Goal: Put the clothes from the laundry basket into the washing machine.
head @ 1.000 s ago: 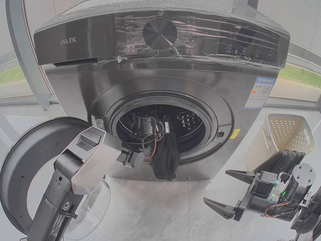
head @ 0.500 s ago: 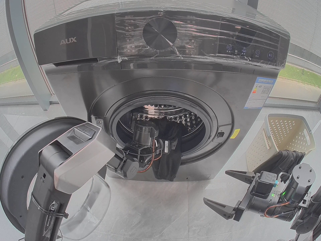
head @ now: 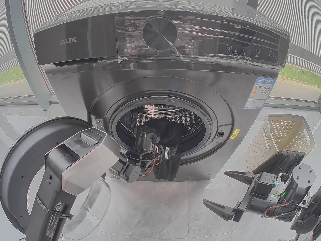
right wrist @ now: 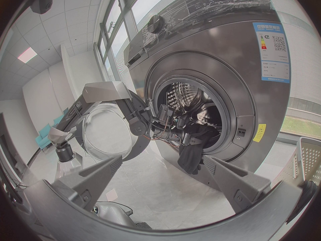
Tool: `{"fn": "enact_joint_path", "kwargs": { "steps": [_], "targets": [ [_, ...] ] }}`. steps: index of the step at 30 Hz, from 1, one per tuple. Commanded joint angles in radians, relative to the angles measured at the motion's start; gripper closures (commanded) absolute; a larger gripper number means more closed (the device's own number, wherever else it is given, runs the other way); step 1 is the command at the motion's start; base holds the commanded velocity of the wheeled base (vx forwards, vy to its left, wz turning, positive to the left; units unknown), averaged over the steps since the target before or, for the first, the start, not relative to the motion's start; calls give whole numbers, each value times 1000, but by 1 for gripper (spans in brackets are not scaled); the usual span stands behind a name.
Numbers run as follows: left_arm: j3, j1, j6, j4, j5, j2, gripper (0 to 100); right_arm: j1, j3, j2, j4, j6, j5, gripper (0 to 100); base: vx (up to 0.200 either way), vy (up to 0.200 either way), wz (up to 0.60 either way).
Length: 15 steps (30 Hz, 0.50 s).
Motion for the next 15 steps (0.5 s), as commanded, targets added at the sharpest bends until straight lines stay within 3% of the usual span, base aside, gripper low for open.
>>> {"fn": "enact_joint_path", "kwargs": {
  "steps": [1, 2, 9, 15],
  "targets": [
    [-9, 4, -1, 1, 0, 24, 0, 0, 18, -2, -1, 0, 1, 0, 0, 0, 0],
    [-7, 4, -1, 4, 0, 24, 100, 0, 18, -2, -1, 0, 1, 0, 0, 0, 0],
    [-30, 4, -4, -2, 6, 28, 100, 0, 18, -2, -2, 0, 1, 0, 0, 0, 0],
    [-201, 31, -19, -59, 80, 28, 100, 6, 18, -2, -1, 0, 1, 0, 0, 0, 0]
  ]
}}
